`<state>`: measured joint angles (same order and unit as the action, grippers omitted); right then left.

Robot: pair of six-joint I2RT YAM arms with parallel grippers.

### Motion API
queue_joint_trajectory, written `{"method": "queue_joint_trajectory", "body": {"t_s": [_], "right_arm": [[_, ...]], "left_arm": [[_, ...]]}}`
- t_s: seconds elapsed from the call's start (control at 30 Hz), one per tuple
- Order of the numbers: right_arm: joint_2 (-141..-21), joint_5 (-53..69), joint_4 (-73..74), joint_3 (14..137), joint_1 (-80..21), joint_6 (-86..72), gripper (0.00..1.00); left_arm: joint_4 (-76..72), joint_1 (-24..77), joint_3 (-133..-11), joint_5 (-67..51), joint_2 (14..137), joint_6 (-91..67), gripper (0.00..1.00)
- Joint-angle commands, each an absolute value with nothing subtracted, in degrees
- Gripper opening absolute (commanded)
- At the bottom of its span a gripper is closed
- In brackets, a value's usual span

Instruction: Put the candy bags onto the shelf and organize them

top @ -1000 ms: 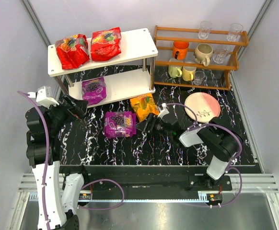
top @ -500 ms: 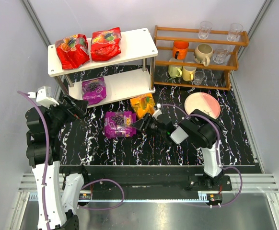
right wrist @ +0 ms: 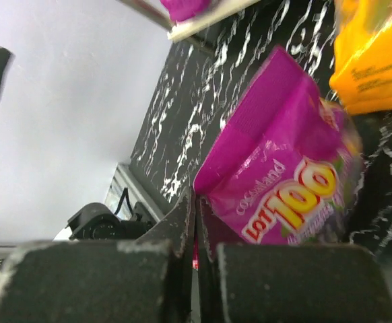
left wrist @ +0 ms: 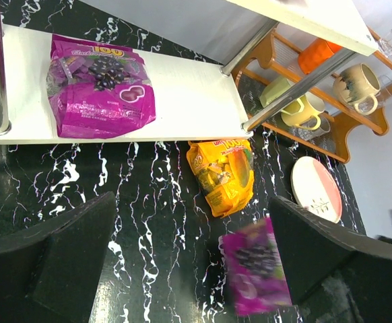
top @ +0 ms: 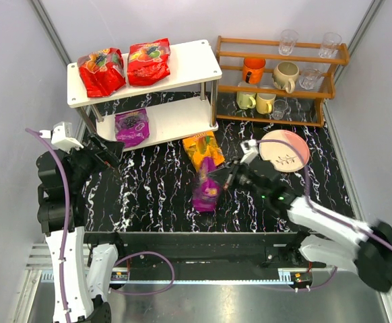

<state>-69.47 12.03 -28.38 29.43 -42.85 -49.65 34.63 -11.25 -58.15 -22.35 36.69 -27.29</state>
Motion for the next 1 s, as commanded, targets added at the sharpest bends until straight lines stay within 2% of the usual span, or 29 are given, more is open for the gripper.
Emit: {"method": "queue_joint_trajectory", "body": {"t_s": [0.0,0.1,0.2,0.47,0.63,0.67,0.73,0.77,0.8,0.87,0.97], "right_arm": [[-50.21,-2.35,8.96,34.09,-42.89,-38.07,0.0],[-45.27,-7.9,22.26,37.26,-42.89,-35.69,0.0],[-46.57,-9.67,27.41,38.14,-42.89,-34.98,0.0],[-60.19,-10.64,25.5,40.69,-42.98,-32.7,0.0],[-65.74,-2.31,16.1,42.27,-43.77,-32.43,0.0],[-66.26,-0.2,11.91,42.36,-43.94,-32.0,0.06],[-67.06,15.5,4.7,40.71,-43.95,-31.12,0.26],[-66.8,21.3,-6.13,39.39,-43.95,-31.98,0.45],[-65.58,27.97,-11.2,37.81,-43.95,-33.65,0.52],[-63.82,29.7,-19.47,33.67,-43.94,-36.47,0.6],[-59.6,20.95,-12.18,33.22,-43.86,-33.93,0.67]], "left_arm": [[32.87,-11.16,-57.31,-23.47,35.77,-28.12,0.99],[32.61,-11.16,-56.95,-23.73,35.51,-28.48,0.99],[32.61,-11.16,-56.86,-23.91,35.24,-28.56,0.99],[33.22,-11.16,-56.51,-23.56,34.54,-27.86,0.99],[33.31,-11.16,-56.34,-23.64,34.72,-27.6,0.99],[33.31,-11.16,-56.42,-23.56,34.72,-27.77,0.99],[33.31,-11.25,-56.08,-23.55,34.89,-27.77,0.99],[33.31,-11.16,-55.99,-23.64,34.89,-27.86,0.99],[32.88,-11.16,-55.9,-23.73,35.15,-27.95,0.99],[32.7,-11.16,-55.37,-24.26,35.24,-28.39,0.99],[32.43,-11.16,-55.02,-24.7,35.24,-28.74,0.99]]}}
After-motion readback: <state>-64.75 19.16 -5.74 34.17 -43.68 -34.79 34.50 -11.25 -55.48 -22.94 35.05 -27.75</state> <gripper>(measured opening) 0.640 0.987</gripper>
